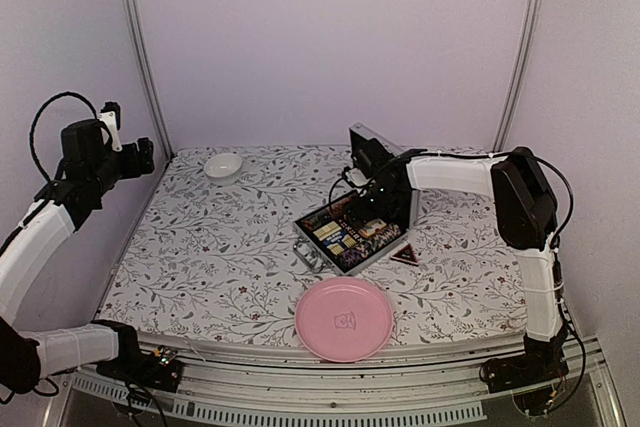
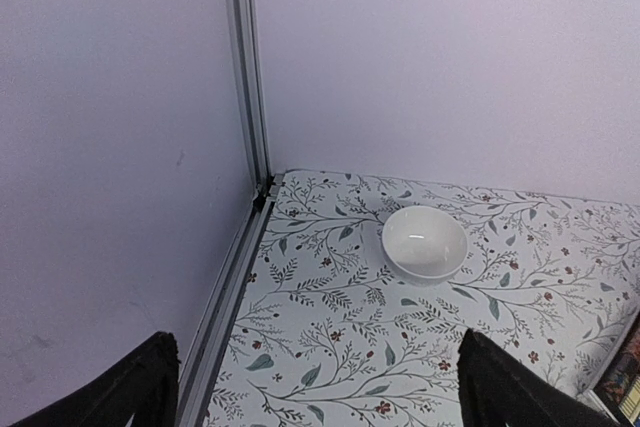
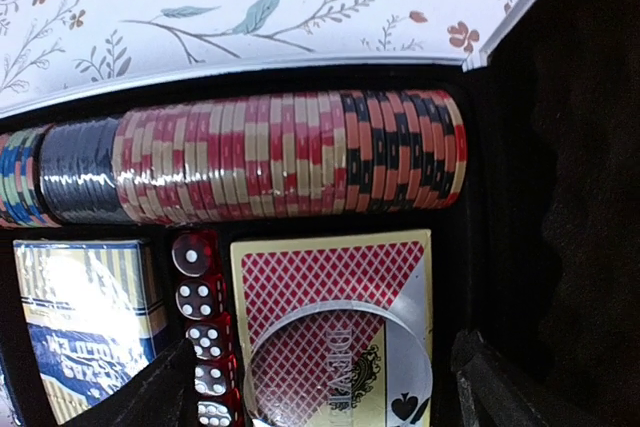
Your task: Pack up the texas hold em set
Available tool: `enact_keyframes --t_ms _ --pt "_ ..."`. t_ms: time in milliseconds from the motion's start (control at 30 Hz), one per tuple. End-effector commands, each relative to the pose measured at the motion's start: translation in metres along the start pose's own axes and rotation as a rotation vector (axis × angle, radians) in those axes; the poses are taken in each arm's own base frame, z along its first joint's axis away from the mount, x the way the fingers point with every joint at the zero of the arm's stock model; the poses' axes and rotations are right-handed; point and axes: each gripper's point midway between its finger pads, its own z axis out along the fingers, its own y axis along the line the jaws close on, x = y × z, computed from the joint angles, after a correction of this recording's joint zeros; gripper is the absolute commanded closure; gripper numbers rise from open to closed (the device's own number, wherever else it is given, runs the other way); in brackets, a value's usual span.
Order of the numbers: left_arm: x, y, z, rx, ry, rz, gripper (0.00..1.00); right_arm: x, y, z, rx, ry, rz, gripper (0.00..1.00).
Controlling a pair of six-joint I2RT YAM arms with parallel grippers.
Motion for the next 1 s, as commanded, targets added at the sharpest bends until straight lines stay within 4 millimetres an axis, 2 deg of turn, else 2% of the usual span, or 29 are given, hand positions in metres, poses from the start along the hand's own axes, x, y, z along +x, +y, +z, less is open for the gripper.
enact_keyframes --t_ms 0,100,200,367,433,467,500,567,633,733,867,967 --pt "-0.002 0.002 0.002 -0.004 -0.008 0.005 0.03 -0.035 0.006 -0.026 -0.025 -0.096 -0.045 0.10" --pt "-0.002 0.002 0.002 -0.006 -0.008 0.005 0.03 -0.046 0.026 -0.041 -0.046 -0.137 -0.099 0.09" --pt "-0.001 0.003 0.002 -0.008 -0.005 0.005 0.03 -0.044 0.062 -0.057 -0.084 -0.159 -0.177 0.09" --pt "0.000 0.004 0.003 -0.014 -0.004 0.007 0.03 -0.018 0.123 -0.097 -0.159 -0.214 -0.291 0.10" --pt "-0.001 0.004 0.002 -0.014 -0.005 0.007 0.03 -0.001 0.137 -0.113 -0.185 -0.232 -0.305 0.10" --pt "-0.001 0.004 0.003 -0.014 -0.005 0.005 0.03 0.003 0.140 -0.126 -0.199 -0.260 -0.301 0.10" --pt "-0.001 0.004 0.003 -0.014 -0.006 0.006 0.03 0.013 0.140 -0.132 -0.207 -0.262 -0.289 0.10" --pt "-0.001 0.003 0.003 -0.013 -0.006 0.006 0.03 0.033 0.133 -0.138 -0.205 -0.256 -0.236 0.11" --pt "0.000 0.003 0.003 -0.012 -0.004 0.005 0.03 0.051 0.117 -0.139 -0.159 -0.245 -0.168 0.10" --pt "0.000 0.003 0.003 -0.008 -0.002 0.005 0.03 0.084 0.085 -0.131 -0.092 -0.190 -0.050 0.09" --pt "0.000 0.002 0.003 -0.005 -0.004 0.004 0.03 0.108 0.032 -0.121 -0.027 -0.144 0.206 0.09" --pt "0.000 0.002 0.003 -0.005 -0.004 0.003 0.03 0.120 0.002 -0.113 0.019 -0.119 0.340 0.08"
